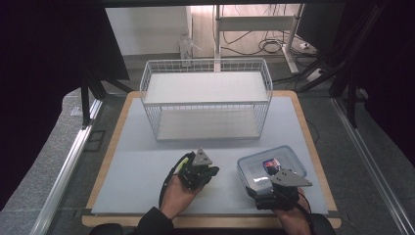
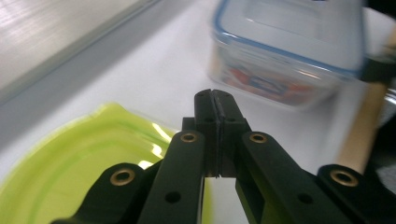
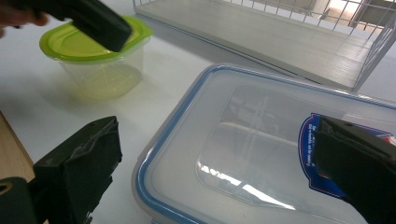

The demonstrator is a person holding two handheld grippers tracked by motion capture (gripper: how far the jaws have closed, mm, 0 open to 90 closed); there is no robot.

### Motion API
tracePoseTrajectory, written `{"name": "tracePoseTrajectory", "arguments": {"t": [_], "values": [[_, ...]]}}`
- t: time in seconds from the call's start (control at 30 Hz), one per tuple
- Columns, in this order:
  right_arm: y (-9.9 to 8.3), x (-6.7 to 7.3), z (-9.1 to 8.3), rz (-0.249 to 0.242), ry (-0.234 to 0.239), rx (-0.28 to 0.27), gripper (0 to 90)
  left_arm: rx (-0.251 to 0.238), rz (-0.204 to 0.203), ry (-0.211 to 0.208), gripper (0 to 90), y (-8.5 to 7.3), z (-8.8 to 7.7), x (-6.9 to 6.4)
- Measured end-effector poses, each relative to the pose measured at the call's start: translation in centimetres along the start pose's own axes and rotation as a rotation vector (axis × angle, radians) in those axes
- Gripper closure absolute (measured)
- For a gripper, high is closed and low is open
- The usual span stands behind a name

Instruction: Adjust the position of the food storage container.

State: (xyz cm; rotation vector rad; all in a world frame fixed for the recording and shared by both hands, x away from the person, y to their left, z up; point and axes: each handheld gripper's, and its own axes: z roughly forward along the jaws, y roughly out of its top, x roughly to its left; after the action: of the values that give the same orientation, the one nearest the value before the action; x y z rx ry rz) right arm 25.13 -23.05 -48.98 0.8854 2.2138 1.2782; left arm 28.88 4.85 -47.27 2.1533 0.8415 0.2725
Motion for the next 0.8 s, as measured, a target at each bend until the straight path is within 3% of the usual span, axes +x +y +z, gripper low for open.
{"name": "tracePoseTrajectory", "arguments": {"t": [0.23, 0.3, 0.43, 0.8], "values": [[0.0, -0.2, -0.1, 0.009, -0.002, -0.004, 1.6, 0.107, 0.032, 0.058, 89.8, 0.8, 2.0, 0.0], [0.0, -0.1, -0.1, 0.006, -0.002, -0.005, 1.6, 0.101, 0.014, 0.05, 89.8, 0.6, 2.1, 0.1], [0.0, -0.1, -0.1, 0.004, -0.002, -0.004, 1.6, 0.104, 0.021, 0.063, 89.9, 0.3, 1.7, 0.2], [0.0, -0.1, -0.1, 0.003, -0.003, 0.0, 1.6, 0.091, -0.046, 0.08, 89.9, -1.9, -0.7, 2.6]]}}
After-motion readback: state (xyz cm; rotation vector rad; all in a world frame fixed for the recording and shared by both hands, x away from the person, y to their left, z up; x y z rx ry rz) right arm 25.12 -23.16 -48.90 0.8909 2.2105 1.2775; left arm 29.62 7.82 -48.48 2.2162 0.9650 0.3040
